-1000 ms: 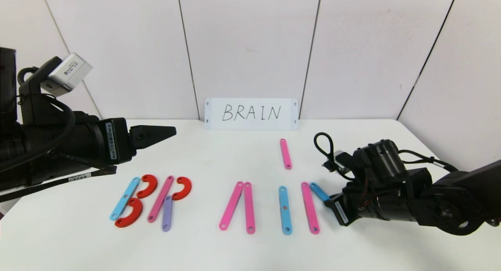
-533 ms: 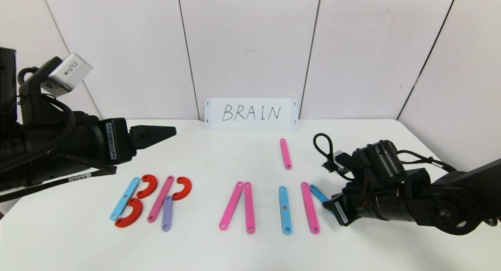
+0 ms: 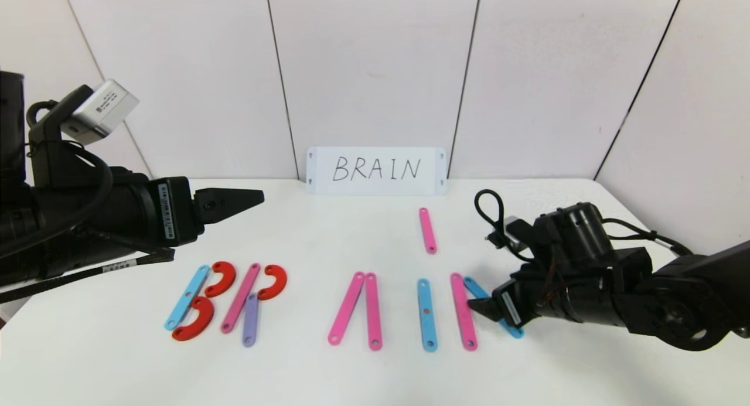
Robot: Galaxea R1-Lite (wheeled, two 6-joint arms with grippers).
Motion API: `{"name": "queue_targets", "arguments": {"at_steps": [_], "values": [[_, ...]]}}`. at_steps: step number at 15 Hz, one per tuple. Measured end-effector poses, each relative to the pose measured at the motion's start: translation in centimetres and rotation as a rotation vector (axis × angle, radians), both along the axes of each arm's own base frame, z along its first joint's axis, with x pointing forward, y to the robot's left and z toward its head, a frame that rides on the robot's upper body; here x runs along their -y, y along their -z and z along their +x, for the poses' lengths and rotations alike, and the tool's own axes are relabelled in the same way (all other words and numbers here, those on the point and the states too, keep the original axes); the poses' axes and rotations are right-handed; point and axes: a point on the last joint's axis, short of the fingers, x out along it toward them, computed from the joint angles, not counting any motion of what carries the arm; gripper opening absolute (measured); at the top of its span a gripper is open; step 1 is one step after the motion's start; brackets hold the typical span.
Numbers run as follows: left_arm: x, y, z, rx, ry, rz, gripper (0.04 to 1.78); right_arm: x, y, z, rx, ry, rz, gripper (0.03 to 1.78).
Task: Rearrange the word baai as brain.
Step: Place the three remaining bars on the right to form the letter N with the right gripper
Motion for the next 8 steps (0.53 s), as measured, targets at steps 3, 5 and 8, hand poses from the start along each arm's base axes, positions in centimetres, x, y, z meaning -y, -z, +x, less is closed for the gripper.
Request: {"name": "queue_targets", "arguments": {"at_steps": [3, 5, 8], "values": [[0.0, 0.0, 0.0, 0.0, 0.0, 0.0, 1.7, 0.9, -1.4, 0.3, 0.059, 0.033, 0.027, 1.73], [0.0, 0.0, 0.0, 0.0, 0.0, 0.0, 1.7, 0.9, -2.1, 0.6, 0.087, 0.037, 0.04, 1.73], [0.0, 0.0, 0.0, -0.001, 0.0, 0.0, 1.7, 0.0, -2.7, 1.7, 0.117, 0.024, 0.061, 1.73]]}}
